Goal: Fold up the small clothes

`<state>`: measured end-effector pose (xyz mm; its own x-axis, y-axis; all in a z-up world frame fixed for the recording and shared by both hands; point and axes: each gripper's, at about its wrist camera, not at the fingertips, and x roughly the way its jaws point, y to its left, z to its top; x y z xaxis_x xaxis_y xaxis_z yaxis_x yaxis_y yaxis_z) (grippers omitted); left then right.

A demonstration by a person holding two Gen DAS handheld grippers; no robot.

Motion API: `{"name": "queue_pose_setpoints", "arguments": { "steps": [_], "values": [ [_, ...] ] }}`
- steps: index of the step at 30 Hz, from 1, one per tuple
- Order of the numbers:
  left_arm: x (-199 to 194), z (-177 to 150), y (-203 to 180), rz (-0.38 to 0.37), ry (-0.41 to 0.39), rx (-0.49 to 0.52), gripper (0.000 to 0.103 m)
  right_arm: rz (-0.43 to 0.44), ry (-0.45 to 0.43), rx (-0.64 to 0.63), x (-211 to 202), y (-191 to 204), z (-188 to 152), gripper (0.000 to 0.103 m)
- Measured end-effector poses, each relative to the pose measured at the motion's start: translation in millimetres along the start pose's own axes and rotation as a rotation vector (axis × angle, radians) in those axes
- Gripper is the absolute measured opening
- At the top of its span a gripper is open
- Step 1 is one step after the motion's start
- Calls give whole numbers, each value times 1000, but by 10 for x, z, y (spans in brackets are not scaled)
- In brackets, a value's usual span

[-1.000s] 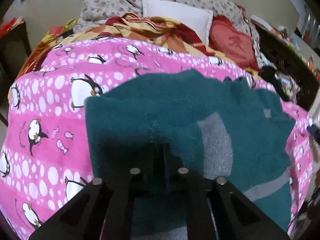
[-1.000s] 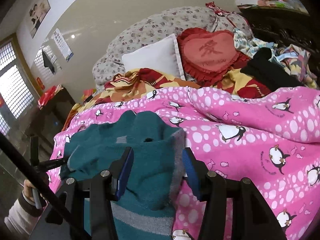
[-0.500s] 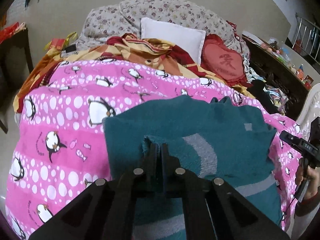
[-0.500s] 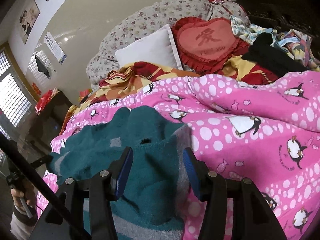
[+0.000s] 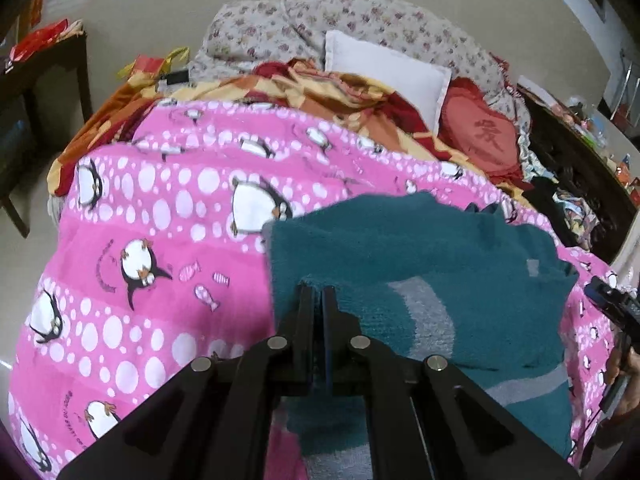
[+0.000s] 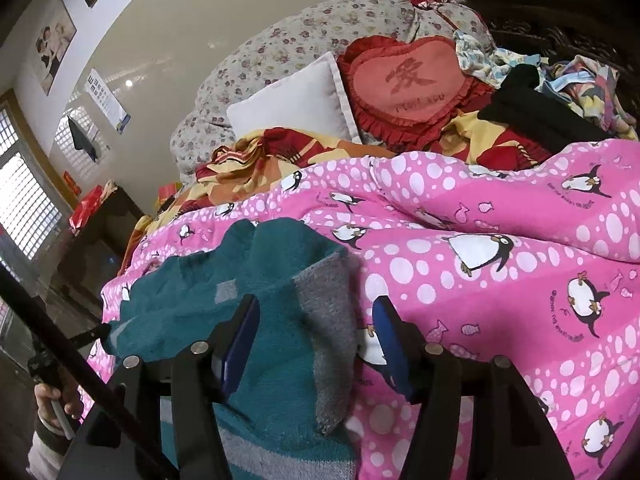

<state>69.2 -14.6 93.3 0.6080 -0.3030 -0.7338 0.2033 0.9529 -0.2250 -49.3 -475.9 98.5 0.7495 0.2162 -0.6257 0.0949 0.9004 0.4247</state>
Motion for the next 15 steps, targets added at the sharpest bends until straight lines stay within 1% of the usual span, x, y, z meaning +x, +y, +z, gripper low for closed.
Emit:
{"name": "queue_pose_setpoints", "arguments": {
  "steps": [1, 2, 3, 4, 6, 7, 8, 9, 12, 13, 15],
  "values": [
    [-52, 22, -7, 2, -17, 7, 3, 0, 7, -9, 28, 19, 5, 66],
    [-84, 36, -15, 10, -26, 12, 3, -2, 22, -26, 84, 50, 9, 70],
    [-101, 47, -25, 14, -29, 17, 3, -3, 31, -35, 131, 67, 11, 71],
    [-105, 57, -32, 16, -25, 22, 3, -2, 36, -36, 181, 73, 13, 71],
    [-97, 67, -49, 22, -19, 25, 3, 28, 67, -40, 324, 90, 14, 70],
    [-101, 71, -54, 23, -20, 25, 3, 38, 77, -47, 379, 103, 12, 52],
    [-112, 85, -61, 17, -21, 23, 3, 23, 66, -73, 413, 147, 10, 20],
    [-126, 101, -67, 14, -25, 21, 3, 13, 52, -88, 413, 184, 19, 11],
    [-236, 181, -93, -4, -60, 24, 3, -19, -10, -157, 304, 346, 80, 10],
    [-259, 197, -110, 6, -73, 34, 3, -24, -45, -175, 235, 400, 121, 10],
    [-228, 190, -140, 44, -80, 62, 3, -20, -91, -164, 157, 408, 198, 10]
  ]
}}
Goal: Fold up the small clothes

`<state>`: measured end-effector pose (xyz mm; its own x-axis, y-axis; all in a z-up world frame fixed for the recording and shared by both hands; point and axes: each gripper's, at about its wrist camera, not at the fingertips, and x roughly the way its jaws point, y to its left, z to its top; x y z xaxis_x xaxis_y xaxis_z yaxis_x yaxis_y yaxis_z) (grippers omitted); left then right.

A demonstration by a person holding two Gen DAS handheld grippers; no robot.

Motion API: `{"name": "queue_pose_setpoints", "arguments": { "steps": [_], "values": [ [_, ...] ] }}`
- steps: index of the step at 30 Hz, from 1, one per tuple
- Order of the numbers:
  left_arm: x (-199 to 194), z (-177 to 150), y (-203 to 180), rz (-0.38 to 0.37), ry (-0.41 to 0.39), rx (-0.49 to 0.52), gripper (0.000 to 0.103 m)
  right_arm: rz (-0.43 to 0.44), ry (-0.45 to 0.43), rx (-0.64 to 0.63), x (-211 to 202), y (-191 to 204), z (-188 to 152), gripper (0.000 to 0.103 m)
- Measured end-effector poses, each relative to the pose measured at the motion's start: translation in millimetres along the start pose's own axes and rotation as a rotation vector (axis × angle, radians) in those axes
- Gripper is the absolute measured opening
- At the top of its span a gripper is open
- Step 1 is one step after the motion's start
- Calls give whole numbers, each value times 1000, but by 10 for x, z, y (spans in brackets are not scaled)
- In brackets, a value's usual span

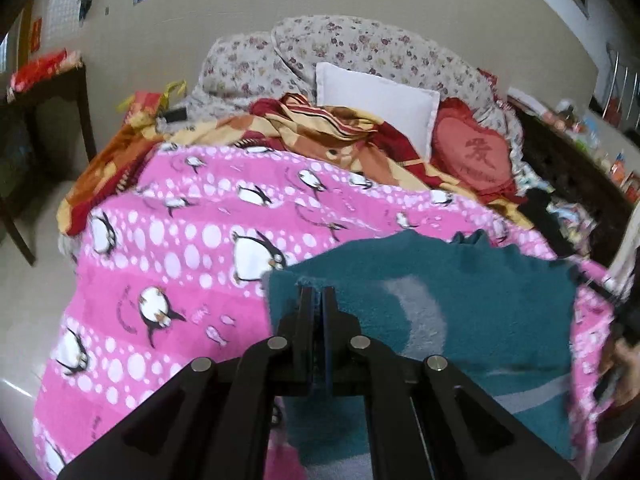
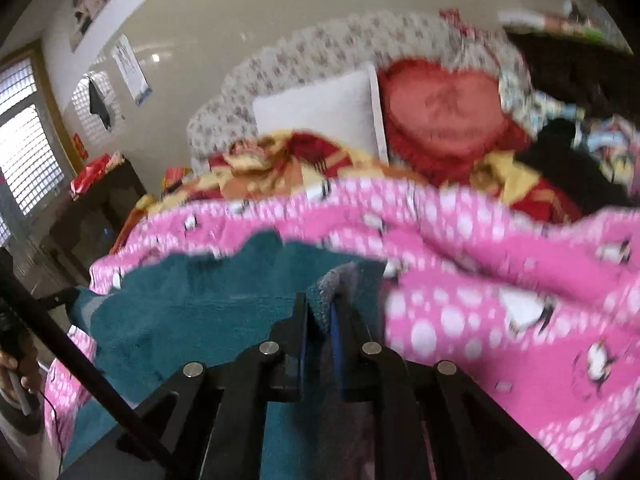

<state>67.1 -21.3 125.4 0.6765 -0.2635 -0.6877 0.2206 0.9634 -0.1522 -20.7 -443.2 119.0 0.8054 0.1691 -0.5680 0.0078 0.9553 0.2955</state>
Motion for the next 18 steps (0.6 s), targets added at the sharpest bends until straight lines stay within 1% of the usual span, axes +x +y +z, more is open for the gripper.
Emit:
{"name": "queue_pose_setpoints", "arguments": {
  "steps": [2, 5, 7, 8, 10, 11, 12, 13, 15, 16, 17, 18],
  "values": [
    [151, -76, -15, 25, 34, 16, 3, -15, -9, 34, 48, -67, 53, 10],
    [439, -235, -10, 54, 104, 5, 3, -74, 35, 31, 343, -95, 31, 10],
    [570, -292, 0, 76, 127, -1, 3, -104, 72, 13, 536, -90, -26, 10],
    [575, -291, 11, 74, 123, -3, 3, -110, 66, 9, 575, -100, -47, 12],
    [523, -245, 29, 65, 98, -10, 4, -125, 42, 11, 520, -113, -31, 17],
    [484, -219, 41, 56, 85, -15, 4, -135, 23, 29, 426, -138, -3, 28],
    [434, -182, 55, 49, 70, -17, 5, -131, 6, 49, 334, -157, 5, 33],
    [410, -155, 59, 52, 61, -17, 6, -114, -9, 67, 231, -156, 9, 37],
    [329, -99, 89, 83, 34, -15, 6, -21, -20, 81, 0, -93, 9, 37],
    [312, -84, 106, 79, 31, -21, 6, 36, -17, 65, -91, -15, -18, 37],
    [296, -72, 132, 65, 32, -34, 6, 86, -1, 22, -161, 116, -71, 37],
    [288, -75, 156, 54, 39, -46, 6, 116, 28, -51, -205, 307, -158, 37]
  ]
}}
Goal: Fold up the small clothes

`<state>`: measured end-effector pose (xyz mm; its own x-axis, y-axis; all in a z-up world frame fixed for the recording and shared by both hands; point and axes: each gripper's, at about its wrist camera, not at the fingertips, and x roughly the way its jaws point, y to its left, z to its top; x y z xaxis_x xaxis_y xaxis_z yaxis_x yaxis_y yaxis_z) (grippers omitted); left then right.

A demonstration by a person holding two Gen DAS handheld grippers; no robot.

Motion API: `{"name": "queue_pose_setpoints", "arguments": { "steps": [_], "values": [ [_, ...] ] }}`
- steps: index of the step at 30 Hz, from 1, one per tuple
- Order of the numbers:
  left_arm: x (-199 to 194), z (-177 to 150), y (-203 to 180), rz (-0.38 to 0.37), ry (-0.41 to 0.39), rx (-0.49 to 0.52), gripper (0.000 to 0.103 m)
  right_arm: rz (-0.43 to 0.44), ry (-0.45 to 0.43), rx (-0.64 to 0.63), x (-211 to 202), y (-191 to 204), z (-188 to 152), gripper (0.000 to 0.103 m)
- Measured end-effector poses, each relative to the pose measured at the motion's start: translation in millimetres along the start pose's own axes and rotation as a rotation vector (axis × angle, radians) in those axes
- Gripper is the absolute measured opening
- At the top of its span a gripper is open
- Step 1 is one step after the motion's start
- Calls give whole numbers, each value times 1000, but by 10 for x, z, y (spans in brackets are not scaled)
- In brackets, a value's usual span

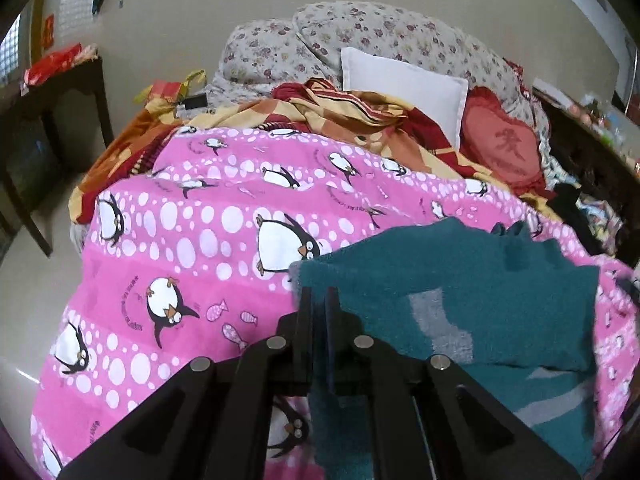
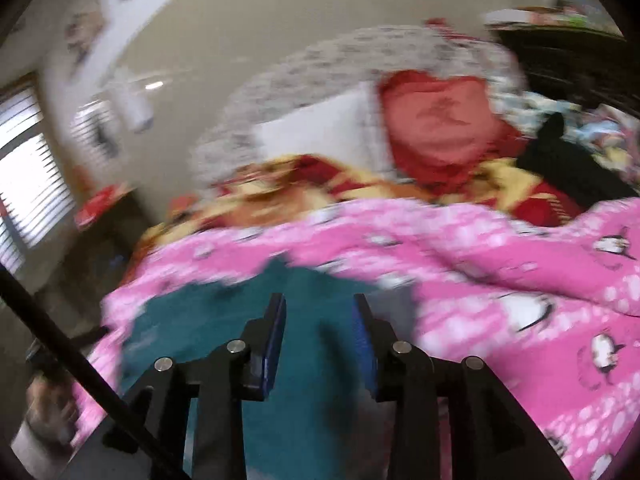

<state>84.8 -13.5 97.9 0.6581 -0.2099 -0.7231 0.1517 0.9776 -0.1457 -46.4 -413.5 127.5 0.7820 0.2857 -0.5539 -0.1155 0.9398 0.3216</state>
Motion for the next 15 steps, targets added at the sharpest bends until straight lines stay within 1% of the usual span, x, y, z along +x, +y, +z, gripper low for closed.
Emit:
{"name": "queue_pose_setpoints", "arguments": {
  "steps": [1, 2, 3, 5, 6, 7, 8, 9, 10, 11, 12, 14, 15],
  "values": [
    [-3, -13, 12, -7, 6, -4, 6, 15, 20, -45, 6, 129, -60, 37],
    [-2, -23, 16, -10, 10, -5, 6, 57, 58, -123, 50, 345, -169, 37],
    [5, -46, 13, -11, 16, -3, 7, 84, 87, -170, 108, 485, -245, 37],
    [33, -96, 0, -13, 38, 2, 12, 118, 140, -269, 271, 781, -398, 37],
    [40, -120, -4, -22, 47, -1, 22, 111, 153, -320, 361, 901, -451, 37],
    [40, -148, -5, -35, 55, -8, 36, 96, 157, -359, 430, 982, -497, 37],
    [31, -181, -11, -48, 55, -13, 43, 71, 163, -416, 543, 1094, -551, 37],
    [25, -202, -23, -57, 50, -14, 50, 64, 173, -445, 622, 1145, -584, 37],
    [24, -219, -56, -65, 43, -8, 53, 50, 186, -475, 722, 1188, -618, 37],
    [32, -229, -80, -68, 41, -2, 54, 11, 203, -502, 861, 1227, -657, 37],
    [60, -245, -118, -73, 44, 3, 56, -5, 213, -508, 942, 1227, -687, 37],
    [144, -272, -190, -77, 65, 13, 56, -8, 244, -497, 1156, 1201, -738, 35],
    [187, -280, -228, -78, 79, 20, 56, -12, 253, -489, 1224, 1185, -749, 22]
  ]
}}
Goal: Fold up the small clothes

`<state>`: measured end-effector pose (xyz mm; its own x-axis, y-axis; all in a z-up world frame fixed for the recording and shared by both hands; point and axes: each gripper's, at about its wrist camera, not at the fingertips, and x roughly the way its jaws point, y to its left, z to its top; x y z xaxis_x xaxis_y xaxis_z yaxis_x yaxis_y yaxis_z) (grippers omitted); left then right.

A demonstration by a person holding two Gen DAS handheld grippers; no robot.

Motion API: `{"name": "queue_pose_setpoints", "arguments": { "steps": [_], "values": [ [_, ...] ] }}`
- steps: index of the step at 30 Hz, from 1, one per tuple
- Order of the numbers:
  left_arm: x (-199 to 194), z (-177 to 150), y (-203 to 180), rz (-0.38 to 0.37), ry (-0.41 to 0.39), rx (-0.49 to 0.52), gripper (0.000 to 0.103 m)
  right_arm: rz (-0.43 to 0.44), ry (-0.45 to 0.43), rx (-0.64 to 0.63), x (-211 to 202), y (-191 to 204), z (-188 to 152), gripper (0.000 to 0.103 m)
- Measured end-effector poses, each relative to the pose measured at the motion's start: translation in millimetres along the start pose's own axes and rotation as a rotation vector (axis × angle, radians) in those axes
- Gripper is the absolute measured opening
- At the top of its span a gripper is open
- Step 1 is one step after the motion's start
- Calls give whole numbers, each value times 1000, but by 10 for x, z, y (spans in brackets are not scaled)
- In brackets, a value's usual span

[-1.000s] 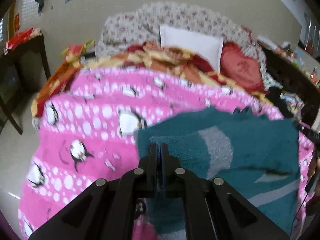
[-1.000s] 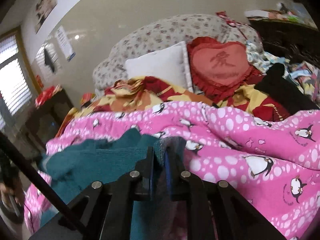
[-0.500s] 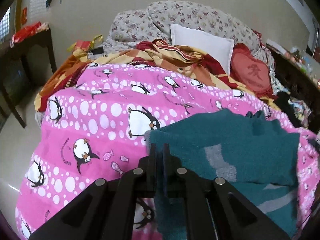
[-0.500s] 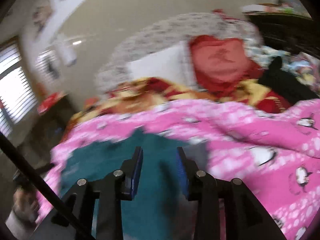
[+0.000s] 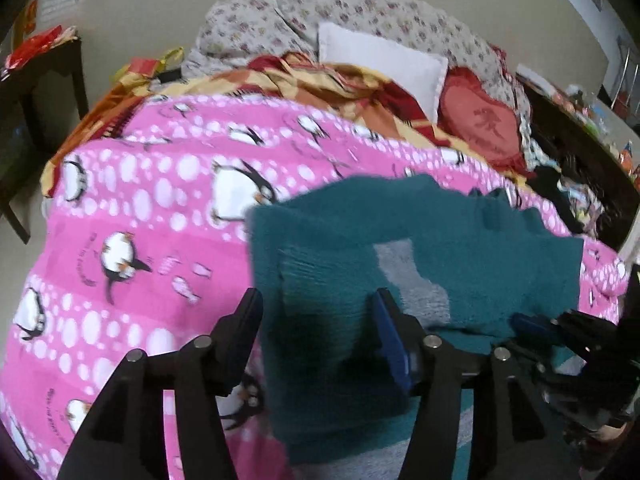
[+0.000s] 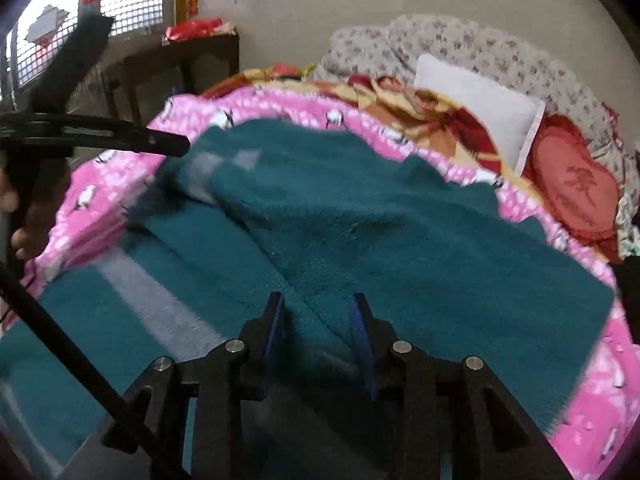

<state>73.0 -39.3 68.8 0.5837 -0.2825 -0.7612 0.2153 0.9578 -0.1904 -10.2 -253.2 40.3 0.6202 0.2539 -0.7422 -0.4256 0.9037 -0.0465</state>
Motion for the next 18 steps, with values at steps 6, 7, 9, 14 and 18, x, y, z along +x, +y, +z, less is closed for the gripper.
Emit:
{"name": "queue_pose_setpoints", "arguments": {
  "steps": [6, 7, 9, 14, 18],
  "values": [
    [-84, 60, -28, -53, 41, 47, 10, 250, -76, 191, -284, -294, 128, 1],
    [-124, 63, 3, -63, 38, 47, 10, 294, -92, 204, -369, -311, 134, 1],
    [-202, 77, 84, -45, 19, 43, 9, 366, -112, 226, -443, -347, 142, 1],
    [-92, 18, 100, -25, 55, 30, 9, 247, -111, 149, -305, -98, 144, 9],
    [-73, -24, 67, -26, 47, 22, 40, 121, -58, 20, -115, 151, 146, 30]
  ]
}}
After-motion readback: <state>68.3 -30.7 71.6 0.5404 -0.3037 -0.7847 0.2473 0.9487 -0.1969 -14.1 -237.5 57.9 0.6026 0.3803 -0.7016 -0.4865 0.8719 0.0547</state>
